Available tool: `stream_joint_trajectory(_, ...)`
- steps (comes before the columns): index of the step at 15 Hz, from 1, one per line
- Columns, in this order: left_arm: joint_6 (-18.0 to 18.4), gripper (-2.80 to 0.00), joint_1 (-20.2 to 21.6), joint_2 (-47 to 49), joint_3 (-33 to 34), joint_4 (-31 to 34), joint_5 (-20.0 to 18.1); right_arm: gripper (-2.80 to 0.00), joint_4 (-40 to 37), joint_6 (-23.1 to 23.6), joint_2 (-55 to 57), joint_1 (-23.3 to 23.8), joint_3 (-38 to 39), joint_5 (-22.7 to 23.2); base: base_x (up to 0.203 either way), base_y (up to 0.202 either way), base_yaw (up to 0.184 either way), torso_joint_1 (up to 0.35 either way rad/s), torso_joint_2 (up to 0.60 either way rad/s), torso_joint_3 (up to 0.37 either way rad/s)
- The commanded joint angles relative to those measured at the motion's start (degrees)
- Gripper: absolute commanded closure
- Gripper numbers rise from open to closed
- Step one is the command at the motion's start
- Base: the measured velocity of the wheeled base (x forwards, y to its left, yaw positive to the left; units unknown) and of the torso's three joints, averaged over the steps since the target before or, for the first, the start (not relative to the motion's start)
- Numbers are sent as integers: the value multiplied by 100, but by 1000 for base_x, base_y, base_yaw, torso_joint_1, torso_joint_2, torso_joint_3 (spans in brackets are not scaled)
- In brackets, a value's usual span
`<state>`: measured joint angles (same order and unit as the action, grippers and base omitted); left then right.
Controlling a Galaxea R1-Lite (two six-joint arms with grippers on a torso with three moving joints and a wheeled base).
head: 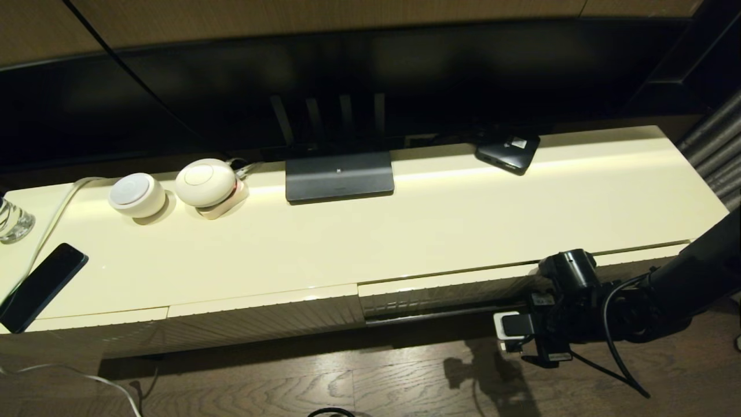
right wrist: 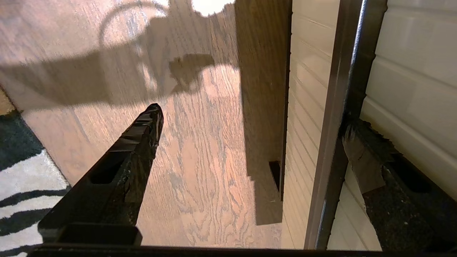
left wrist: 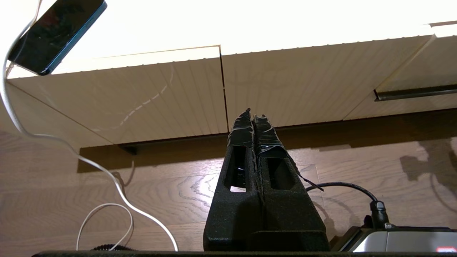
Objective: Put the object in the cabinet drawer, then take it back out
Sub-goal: Open the drawer
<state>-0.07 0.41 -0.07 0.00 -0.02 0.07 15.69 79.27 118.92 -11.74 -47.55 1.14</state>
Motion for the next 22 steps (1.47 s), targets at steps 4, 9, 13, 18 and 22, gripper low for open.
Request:
stream_joint_trajectory(4,-1,0,2,7,18,-6,1,-280,-233,138,-180,-25,418,32,0,0,0,0,0,0)
stream_joint_trajectory(9,-1,0,2,7,18,-6,1,-280,-190,130,-527,-54,1226,139,0,0,0,0,0,0)
stream_joint_trajectory(13,-1,0,2,7,18,-6,1,-280,232,130,-651,-65,1679,206,0,0,0,0,0,0)
stream_joint_trajectory(18,-1,0,2,7,18,-6,1,-280,391,124,-642,-65,1706,229,0,0,0,0,0,0)
stream_joint_trajectory(22,-1,0,2,7,18,-6,1,0,435,133,-607,-65,1688,281,0,0,0,0,0,0)
